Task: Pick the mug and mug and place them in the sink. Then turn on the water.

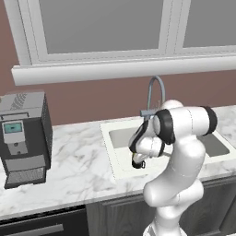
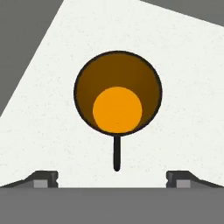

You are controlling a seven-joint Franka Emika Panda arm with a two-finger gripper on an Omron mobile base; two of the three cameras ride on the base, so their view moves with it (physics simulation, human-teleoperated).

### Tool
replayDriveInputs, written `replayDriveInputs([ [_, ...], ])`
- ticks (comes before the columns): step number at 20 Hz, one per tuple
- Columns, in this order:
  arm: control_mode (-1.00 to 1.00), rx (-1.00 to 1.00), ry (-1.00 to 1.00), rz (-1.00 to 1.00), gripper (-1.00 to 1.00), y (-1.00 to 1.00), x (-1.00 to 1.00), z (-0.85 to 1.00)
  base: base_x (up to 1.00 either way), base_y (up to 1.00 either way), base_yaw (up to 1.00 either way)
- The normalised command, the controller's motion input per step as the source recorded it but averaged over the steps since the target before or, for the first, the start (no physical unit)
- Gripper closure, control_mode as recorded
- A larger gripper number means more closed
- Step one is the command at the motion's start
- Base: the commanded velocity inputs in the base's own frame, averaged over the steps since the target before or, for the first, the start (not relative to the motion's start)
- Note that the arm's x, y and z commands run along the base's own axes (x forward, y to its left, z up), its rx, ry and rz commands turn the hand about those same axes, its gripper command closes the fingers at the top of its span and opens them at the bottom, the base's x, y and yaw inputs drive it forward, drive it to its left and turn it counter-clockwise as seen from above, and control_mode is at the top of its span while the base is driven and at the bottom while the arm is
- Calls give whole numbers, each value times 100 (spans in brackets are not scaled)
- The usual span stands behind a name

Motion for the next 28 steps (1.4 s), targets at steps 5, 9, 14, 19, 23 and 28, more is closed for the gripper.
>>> replayDriveInputs([
  [5,-100,0,0,0,-100,0,0,50,0,0,0],
  [9,-100,0,0,0,-100,0,0,54,0,0,0],
  [14,-100,0,0,0,-100,0,-5,56,0,0,0],
  [19,-100,0,0,-1,-100,-2,-20,54,0,0,0],
  [23,-100,0,0,-3,-100,-6,-27,54,0,0,0],
  [28,-100,0,0,-5,-100,-7,-29,53,0,0,0],
])
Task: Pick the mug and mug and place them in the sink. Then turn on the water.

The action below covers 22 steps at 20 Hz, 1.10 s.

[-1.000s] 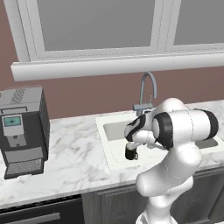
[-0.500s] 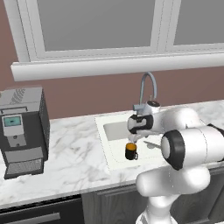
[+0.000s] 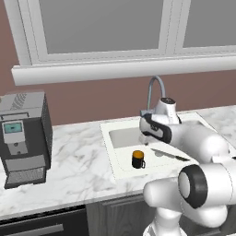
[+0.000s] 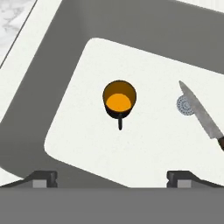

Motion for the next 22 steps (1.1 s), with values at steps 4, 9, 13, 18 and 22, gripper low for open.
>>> replayDriveInputs([
  [4,-100,0,0,-7,-100,-1,-26,51,0,0,0],
  [9,-100,0,-2,-7,-100,0,-27,43,0,0,0],
  [13,-100,0,-1,-5,-100,0,-27,43,0,0,0],
  [18,-100,0,-2,-3,-100,0,-26,35,0,0,0],
  [22,-100,0,-2,-1,-100,0,-25,30,0,0,0],
])
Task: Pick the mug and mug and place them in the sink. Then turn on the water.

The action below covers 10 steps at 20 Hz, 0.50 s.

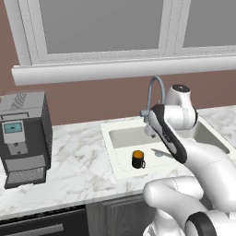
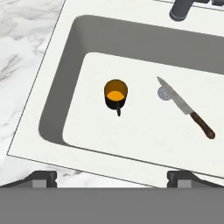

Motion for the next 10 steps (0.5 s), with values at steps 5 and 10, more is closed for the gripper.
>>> replayDriveInputs([
  [5,-100,0,-2,0,-100,-3,-25,25,0,0,0],
  [10,-100,0,-1,-1,-100,-3,-25,27,0,0,0],
])
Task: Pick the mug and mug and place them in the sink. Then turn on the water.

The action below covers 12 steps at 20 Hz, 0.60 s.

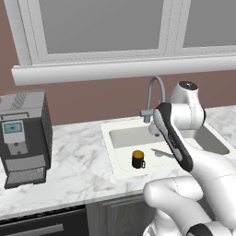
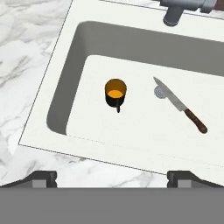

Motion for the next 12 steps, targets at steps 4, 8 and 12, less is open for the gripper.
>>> replayDriveInputs([
  [4,-100,0,-1,-2,-100,-2,-23,32,0,0,0],
  [8,-100,1,-1,0,-100,-14,-36,36,0,0,0],
  [12,-100,0,-2,0,-100,-14,-33,29,0,0,0],
])
